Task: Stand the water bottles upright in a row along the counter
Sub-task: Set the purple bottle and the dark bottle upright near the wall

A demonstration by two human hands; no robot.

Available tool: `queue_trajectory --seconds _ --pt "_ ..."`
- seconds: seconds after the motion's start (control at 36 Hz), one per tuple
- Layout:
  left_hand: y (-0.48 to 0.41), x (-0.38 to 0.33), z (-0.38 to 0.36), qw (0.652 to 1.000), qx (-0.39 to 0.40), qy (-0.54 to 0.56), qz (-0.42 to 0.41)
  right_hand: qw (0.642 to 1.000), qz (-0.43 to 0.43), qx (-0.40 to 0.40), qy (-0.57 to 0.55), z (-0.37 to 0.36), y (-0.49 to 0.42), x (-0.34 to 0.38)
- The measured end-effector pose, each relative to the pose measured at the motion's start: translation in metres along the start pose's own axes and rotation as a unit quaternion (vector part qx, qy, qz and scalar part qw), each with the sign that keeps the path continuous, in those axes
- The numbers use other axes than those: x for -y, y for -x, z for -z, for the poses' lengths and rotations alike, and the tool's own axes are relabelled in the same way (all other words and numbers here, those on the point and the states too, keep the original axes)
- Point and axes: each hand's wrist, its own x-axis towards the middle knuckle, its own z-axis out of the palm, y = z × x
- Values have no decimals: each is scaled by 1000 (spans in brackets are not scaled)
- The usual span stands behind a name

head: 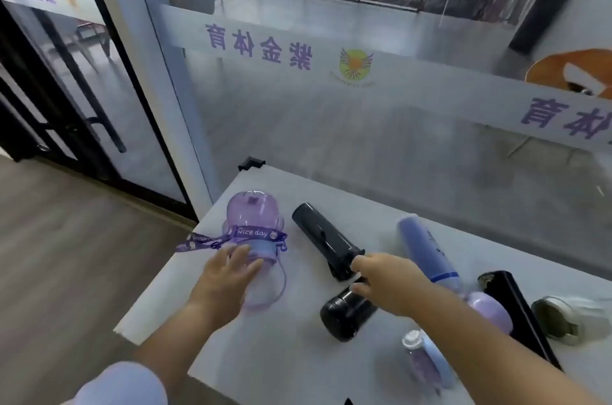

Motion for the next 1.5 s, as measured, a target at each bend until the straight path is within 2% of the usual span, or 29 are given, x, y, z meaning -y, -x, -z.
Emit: queue_trajectory --seconds 0.14,0.42,0.53,0.78,1.0,1.19,1.5 --pt "-22 11 -16 996 -2 -39 -78 998 -26 -31 -39 -10 -15 4" --pt "-32 9 -29 995 52 -47 -66 991 -80 -38 -99 -30 -22 5" --pt "-34 12 -30 996 50 -41 -60 989 -94 -33 -106 -37 -26 5" --pt "-40 17 -34 997 -7 -37 -74 987 -90 -49 -122 -37 -43 3" --pt "-59 36 -12 987 -124 87 -50 979 -109 -91 -148 -30 -65 -4" --pt "-83 59 34 969 -60 241 -12 972 -108 -137 -160 -32 -77 -8" --pt "-125 87 82 927 93 360 54 978 -153 2 -141 -49 -95 -15"
